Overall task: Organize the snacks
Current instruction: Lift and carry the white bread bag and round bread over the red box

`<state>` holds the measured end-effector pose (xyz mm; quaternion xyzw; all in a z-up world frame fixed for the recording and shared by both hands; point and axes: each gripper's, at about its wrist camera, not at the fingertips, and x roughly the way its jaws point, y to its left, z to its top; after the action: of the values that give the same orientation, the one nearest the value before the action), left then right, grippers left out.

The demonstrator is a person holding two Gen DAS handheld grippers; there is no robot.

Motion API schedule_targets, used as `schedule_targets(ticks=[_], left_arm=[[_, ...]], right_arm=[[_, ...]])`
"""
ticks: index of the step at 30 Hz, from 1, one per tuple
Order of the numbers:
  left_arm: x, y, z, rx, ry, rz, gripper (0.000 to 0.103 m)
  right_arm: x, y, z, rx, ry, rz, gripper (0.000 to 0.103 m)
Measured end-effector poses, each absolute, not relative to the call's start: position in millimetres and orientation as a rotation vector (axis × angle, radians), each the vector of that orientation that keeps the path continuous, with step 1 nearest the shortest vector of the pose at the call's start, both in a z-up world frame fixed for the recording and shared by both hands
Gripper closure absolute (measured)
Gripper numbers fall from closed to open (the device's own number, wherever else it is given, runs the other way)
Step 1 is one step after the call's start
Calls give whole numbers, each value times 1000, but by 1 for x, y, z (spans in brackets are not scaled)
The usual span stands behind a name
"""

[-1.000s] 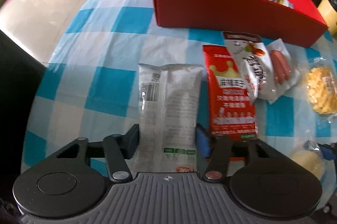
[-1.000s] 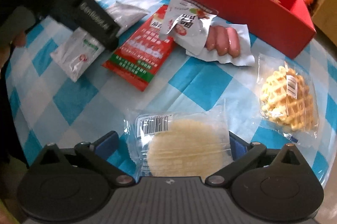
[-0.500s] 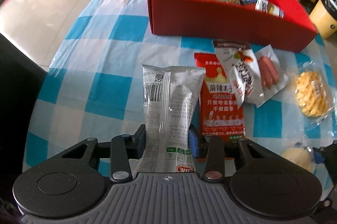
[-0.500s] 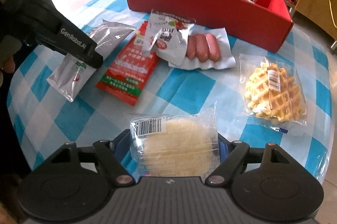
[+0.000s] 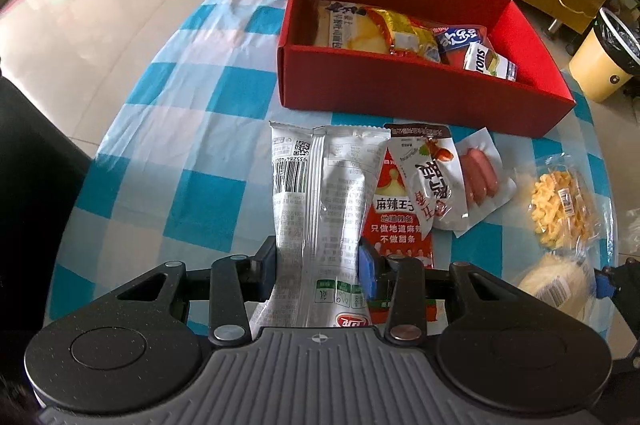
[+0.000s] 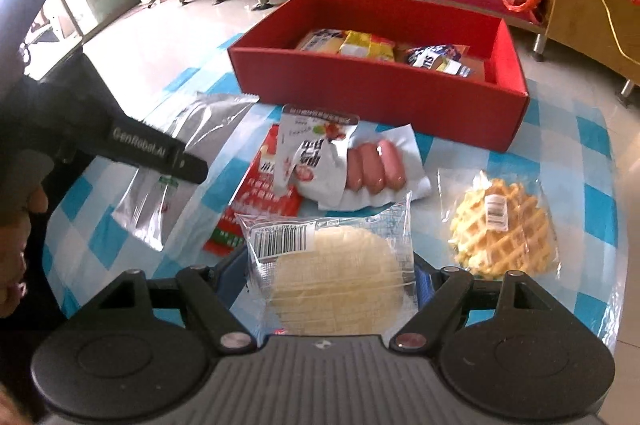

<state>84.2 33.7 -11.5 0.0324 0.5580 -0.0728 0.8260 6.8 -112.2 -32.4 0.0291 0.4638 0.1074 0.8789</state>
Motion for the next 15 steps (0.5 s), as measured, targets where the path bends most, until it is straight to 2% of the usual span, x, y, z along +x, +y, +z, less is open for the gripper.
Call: schedule_targets(ticks=[15], left_arm=[[87,20,-9,102,1162,-164,55]], right_arm=[[21,-128,-22,104,924,177,28]])
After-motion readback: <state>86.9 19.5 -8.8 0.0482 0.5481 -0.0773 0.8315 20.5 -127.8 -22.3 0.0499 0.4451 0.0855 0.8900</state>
